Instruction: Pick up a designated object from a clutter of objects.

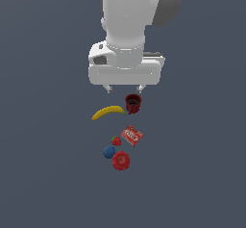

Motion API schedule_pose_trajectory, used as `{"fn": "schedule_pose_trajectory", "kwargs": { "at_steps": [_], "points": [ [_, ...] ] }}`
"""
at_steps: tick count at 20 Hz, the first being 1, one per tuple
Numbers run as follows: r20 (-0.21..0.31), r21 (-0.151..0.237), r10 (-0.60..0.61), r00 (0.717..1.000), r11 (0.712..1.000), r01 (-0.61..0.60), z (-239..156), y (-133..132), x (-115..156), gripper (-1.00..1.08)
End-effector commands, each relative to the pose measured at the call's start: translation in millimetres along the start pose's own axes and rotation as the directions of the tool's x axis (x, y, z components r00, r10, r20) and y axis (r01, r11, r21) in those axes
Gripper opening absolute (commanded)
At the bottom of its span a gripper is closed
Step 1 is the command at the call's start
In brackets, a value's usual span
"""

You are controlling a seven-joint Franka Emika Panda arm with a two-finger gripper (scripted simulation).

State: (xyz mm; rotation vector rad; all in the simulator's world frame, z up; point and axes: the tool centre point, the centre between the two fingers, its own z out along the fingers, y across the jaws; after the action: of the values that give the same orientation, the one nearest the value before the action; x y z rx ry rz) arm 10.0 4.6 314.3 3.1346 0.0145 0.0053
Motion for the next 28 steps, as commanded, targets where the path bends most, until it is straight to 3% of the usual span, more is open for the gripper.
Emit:
{"fn": "schedule_pose_trajectory", "kwargs": {
  "at_steps": [1,10,19,28],
  "points": [
    [0.000,0.000,0.000,1.000,1.000,0.000,0,0,0,1.00],
    [0.013,0.023,-0.024,1.000,0.999,0.024,-3,-31,-2,1.00],
    [0.013,0.024,0.022,1.000,0.999,-0.022,7,-26,-2,1.00],
    [0.018,0.030,0.198,0.980,0.980,-0.198,45,-11,-7,1.00]
  ]
}}
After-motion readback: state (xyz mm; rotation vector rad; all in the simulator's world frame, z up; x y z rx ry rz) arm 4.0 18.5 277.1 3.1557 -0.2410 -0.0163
